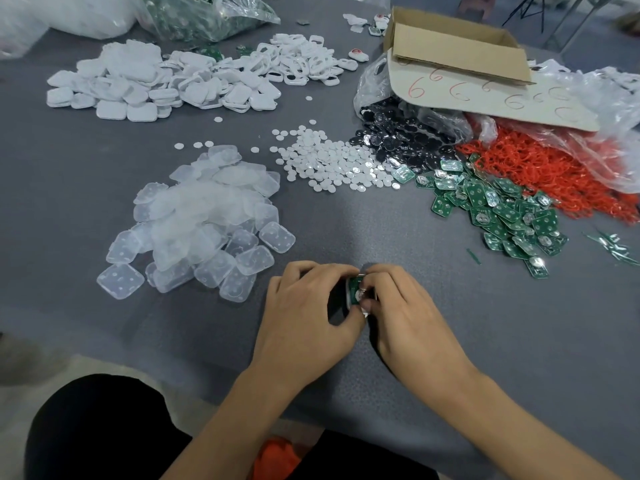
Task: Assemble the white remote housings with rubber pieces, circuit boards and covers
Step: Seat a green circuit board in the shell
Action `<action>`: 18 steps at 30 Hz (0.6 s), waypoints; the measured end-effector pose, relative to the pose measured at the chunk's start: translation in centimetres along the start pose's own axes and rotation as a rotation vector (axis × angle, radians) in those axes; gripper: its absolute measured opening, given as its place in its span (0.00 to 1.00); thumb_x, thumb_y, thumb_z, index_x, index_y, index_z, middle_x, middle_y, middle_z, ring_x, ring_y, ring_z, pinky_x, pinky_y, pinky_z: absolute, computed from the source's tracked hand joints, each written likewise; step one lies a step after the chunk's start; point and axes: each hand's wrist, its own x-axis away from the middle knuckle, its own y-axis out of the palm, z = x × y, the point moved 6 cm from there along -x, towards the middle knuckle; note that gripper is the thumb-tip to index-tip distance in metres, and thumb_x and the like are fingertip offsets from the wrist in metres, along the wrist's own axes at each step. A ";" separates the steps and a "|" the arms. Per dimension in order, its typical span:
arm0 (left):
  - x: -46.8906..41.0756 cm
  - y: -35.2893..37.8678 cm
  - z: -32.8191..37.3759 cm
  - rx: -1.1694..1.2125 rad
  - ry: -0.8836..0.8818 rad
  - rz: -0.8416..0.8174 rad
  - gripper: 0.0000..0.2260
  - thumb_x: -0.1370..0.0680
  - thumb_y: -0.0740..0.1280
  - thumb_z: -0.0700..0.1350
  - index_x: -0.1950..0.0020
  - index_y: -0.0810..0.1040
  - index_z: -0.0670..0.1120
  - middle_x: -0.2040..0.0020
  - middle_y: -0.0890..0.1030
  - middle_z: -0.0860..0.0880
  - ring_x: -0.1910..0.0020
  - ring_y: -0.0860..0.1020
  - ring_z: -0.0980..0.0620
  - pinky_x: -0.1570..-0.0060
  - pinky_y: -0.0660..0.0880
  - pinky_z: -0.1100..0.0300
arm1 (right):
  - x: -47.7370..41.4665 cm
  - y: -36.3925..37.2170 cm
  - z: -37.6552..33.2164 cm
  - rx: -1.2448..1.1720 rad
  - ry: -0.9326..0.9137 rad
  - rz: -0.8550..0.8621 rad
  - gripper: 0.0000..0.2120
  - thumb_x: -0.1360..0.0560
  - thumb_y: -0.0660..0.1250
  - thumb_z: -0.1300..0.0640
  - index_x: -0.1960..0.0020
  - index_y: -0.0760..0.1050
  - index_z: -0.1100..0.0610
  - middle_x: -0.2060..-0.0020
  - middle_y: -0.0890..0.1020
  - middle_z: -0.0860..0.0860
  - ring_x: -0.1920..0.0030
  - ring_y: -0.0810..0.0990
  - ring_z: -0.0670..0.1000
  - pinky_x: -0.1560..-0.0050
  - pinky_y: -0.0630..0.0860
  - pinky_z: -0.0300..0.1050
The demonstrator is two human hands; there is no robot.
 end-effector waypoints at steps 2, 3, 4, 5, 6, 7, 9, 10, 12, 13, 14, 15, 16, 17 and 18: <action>-0.1 0.1 0.1 0.002 -0.016 0.001 0.18 0.28 0.66 0.61 0.39 0.76 0.61 0.45 0.78 0.68 0.39 0.69 0.60 0.43 0.65 0.57 | 0.1 0.0 0.0 0.001 -0.008 0.008 0.10 0.23 0.66 0.67 0.45 0.72 0.56 0.44 0.75 0.50 0.46 0.76 0.54 0.47 0.75 0.54; -0.2 0.1 0.1 0.003 -0.027 0.003 0.17 0.28 0.66 0.62 0.39 0.76 0.61 0.45 0.78 0.68 0.39 0.69 0.60 0.43 0.65 0.57 | 0.1 0.1 0.0 0.003 -0.010 0.010 0.11 0.24 0.66 0.67 0.45 0.72 0.56 0.44 0.75 0.50 0.46 0.76 0.54 0.47 0.75 0.54; -0.3 0.1 0.1 0.003 -0.037 0.004 0.17 0.28 0.66 0.62 0.40 0.76 0.62 0.45 0.78 0.68 0.39 0.69 0.60 0.43 0.65 0.57 | 0.1 0.1 0.1 0.002 -0.011 0.012 0.11 0.24 0.66 0.68 0.45 0.71 0.56 0.44 0.74 0.50 0.46 0.76 0.55 0.47 0.75 0.55; -0.3 0.2 0.2 0.003 -0.045 0.005 0.17 0.28 0.66 0.62 0.40 0.76 0.62 0.45 0.78 0.67 0.40 0.69 0.60 0.43 0.65 0.57 | 0.2 0.1 0.1 -0.005 -0.012 0.016 0.12 0.24 0.66 0.68 0.45 0.71 0.56 0.44 0.74 0.50 0.46 0.76 0.55 0.48 0.75 0.55; -0.3 0.2 0.2 0.002 -0.049 0.004 0.17 0.28 0.66 0.62 0.40 0.76 0.62 0.45 0.78 0.67 0.40 0.69 0.60 0.43 0.65 0.57 | 0.2 0.1 0.1 -0.019 -0.014 0.022 0.12 0.25 0.66 0.69 0.45 0.71 0.56 0.44 0.74 0.50 0.46 0.76 0.54 0.48 0.75 0.55; -0.3 0.2 0.2 0.003 -0.051 0.005 0.17 0.28 0.66 0.62 0.40 0.76 0.62 0.46 0.78 0.68 0.40 0.69 0.60 0.44 0.65 0.57 | 0.3 0.0 0.2 -0.036 -0.016 0.031 0.12 0.24 0.65 0.69 0.44 0.71 0.57 0.44 0.73 0.50 0.47 0.76 0.54 0.49 0.74 0.55; -0.3 0.2 0.2 0.004 -0.052 0.006 0.16 0.28 0.67 0.62 0.41 0.76 0.62 0.46 0.78 0.68 0.41 0.69 0.60 0.43 0.65 0.57 | 0.3 0.0 0.4 -0.067 -0.022 0.047 0.10 0.22 0.63 0.68 0.44 0.71 0.57 0.44 0.73 0.50 0.47 0.76 0.55 0.49 0.74 0.56; -0.3 0.2 0.2 0.002 -0.052 0.007 0.16 0.27 0.67 0.62 0.40 0.76 0.62 0.46 0.78 0.68 0.41 0.69 0.61 0.43 0.65 0.57 | 0.4 0.0 0.4 -0.080 -0.024 0.049 0.09 0.22 0.62 0.67 0.44 0.71 0.57 0.43 0.73 0.50 0.46 0.76 0.54 0.49 0.74 0.57; -0.2 0.1 0.2 -0.003 -0.045 0.005 0.17 0.27 0.66 0.62 0.40 0.76 0.62 0.45 0.78 0.68 0.40 0.69 0.61 0.43 0.65 0.57 | 0.4 -0.1 0.5 -0.094 -0.031 0.040 0.08 0.20 0.63 0.65 0.43 0.72 0.57 0.41 0.73 0.50 0.42 0.76 0.54 0.46 0.75 0.56; -0.2 0.1 0.2 -0.004 -0.041 0.002 0.17 0.27 0.66 0.61 0.39 0.76 0.62 0.45 0.78 0.68 0.40 0.69 0.61 0.43 0.65 0.57 | 0.5 -0.2 0.5 -0.094 -0.035 0.036 0.08 0.20 0.64 0.63 0.42 0.72 0.57 0.41 0.73 0.50 0.41 0.75 0.53 0.43 0.75 0.55; -0.2 0.1 0.2 -0.005 -0.036 -0.001 0.17 0.27 0.67 0.61 0.39 0.76 0.62 0.44 0.78 0.68 0.39 0.69 0.61 0.43 0.65 0.57 | 0.5 -0.3 0.6 -0.095 -0.039 0.035 0.07 0.20 0.64 0.62 0.42 0.73 0.57 0.40 0.73 0.49 0.40 0.75 0.51 0.41 0.74 0.52; -0.2 0.1 0.2 -0.004 -0.031 -0.003 0.16 0.27 0.67 0.61 0.39 0.76 0.62 0.44 0.78 0.68 0.39 0.69 0.61 0.43 0.65 0.58 | 0.5 -0.5 0.6 -0.102 -0.039 0.037 0.07 0.20 0.65 0.61 0.42 0.73 0.56 0.40 0.73 0.48 0.39 0.75 0.50 0.38 0.73 0.48; -0.2 0.0 0.1 -0.003 -0.027 -0.002 0.16 0.26 0.67 0.61 0.39 0.77 0.62 0.44 0.78 0.68 0.39 0.69 0.61 0.43 0.65 0.58 | 0.4 -0.6 0.7 -0.113 -0.032 0.042 0.06 0.20 0.65 0.60 0.43 0.74 0.56 0.40 0.73 0.48 0.39 0.75 0.48 0.35 0.71 0.43; -0.1 0.0 0.1 0.000 -0.024 -0.002 0.17 0.26 0.67 0.61 0.39 0.77 0.62 0.44 0.78 0.68 0.40 0.69 0.61 0.43 0.65 0.58 | 0.3 -0.7 0.7 -0.126 -0.020 0.047 0.06 0.20 0.65 0.60 0.43 0.74 0.57 0.41 0.73 0.48 0.39 0.75 0.48 0.35 0.70 0.39; -0.1 0.0 0.1 0.006 -0.022 -0.001 0.17 0.26 0.67 0.61 0.39 0.77 0.62 0.45 0.78 0.68 0.40 0.69 0.61 0.44 0.65 0.59 | 0.3 -0.7 0.7 -0.133 -0.007 0.053 0.06 0.21 0.66 0.60 0.44 0.75 0.57 0.41 0.74 0.49 0.39 0.75 0.48 0.34 0.69 0.38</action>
